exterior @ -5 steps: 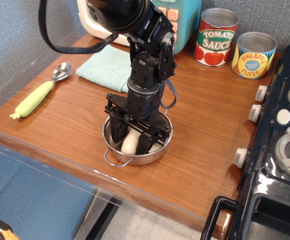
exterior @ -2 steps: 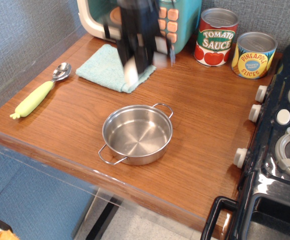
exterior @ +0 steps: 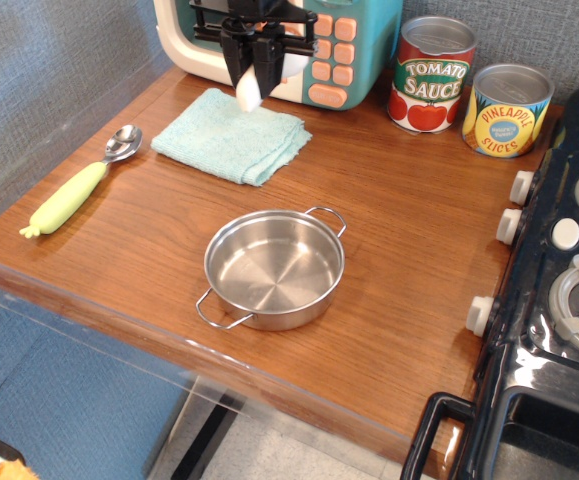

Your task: Put the mushroom on the blue towel.

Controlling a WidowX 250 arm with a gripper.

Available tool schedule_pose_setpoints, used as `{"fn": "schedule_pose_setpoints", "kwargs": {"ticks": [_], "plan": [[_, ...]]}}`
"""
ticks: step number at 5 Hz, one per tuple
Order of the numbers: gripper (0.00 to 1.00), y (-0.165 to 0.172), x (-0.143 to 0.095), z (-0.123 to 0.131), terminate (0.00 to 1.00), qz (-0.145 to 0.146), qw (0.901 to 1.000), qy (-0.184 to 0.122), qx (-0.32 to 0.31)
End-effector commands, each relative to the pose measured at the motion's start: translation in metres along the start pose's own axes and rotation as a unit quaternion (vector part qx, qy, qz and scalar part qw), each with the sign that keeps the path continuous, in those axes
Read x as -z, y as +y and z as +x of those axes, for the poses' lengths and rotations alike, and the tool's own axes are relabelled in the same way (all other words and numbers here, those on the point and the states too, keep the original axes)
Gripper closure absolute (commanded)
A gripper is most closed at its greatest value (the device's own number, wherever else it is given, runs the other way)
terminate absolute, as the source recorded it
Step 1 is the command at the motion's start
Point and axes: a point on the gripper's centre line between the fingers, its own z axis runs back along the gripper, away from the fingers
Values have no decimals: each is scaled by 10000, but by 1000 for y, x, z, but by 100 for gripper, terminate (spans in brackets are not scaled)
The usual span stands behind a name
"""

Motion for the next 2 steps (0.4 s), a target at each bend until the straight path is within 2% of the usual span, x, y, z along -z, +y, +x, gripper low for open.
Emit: {"fn": "schedule_pose_setpoints", "kwargs": {"ticks": [1,2], "plan": [[100,39,-11,22,0,276,9989,-260,-285],[100,47,-13,19,0,376,9982,-323,-332]]}}
